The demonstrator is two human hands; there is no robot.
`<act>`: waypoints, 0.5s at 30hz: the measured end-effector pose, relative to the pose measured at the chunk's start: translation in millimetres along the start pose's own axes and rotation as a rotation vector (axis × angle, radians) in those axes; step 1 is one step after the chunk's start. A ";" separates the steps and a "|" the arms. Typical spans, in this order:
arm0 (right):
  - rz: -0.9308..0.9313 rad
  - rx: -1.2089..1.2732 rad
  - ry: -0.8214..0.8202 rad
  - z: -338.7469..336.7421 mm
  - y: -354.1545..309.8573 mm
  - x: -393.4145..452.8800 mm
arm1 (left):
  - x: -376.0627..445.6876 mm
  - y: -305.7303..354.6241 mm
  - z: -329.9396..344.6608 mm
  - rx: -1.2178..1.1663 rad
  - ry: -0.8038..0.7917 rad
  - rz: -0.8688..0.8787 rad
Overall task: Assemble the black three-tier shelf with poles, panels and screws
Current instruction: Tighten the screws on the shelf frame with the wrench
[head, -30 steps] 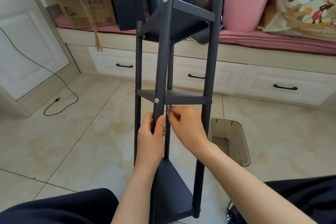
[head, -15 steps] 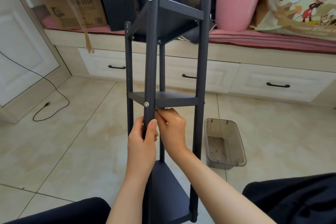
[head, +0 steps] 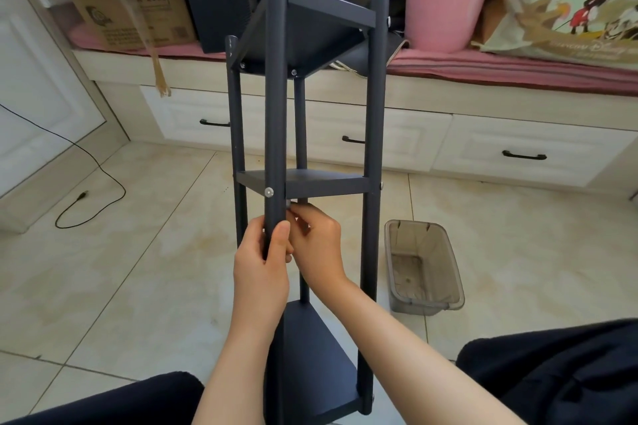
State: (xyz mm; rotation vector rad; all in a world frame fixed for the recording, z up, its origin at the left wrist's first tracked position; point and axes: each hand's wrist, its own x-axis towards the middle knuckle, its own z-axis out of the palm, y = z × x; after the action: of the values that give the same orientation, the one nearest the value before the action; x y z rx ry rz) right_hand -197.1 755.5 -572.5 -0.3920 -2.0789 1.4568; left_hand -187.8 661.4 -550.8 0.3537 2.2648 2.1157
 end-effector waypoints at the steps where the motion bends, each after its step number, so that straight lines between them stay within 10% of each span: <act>1: 0.023 -0.015 -0.029 -2.5 -0.5 -2.1 | -0.4 0.0 0.6 -0.004 -0.004 0.000; 15: 0.017 -0.273 -0.208 -49.1 -26.3 -12.0 | -3.4 1.5 1.7 0.037 -0.018 -0.002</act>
State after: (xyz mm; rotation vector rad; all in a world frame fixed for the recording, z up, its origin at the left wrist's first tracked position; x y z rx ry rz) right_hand -156.1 776.9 -539.2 -0.3764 -2.4584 1.2704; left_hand -184.0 662.5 -549.9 0.3702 2.2963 2.0626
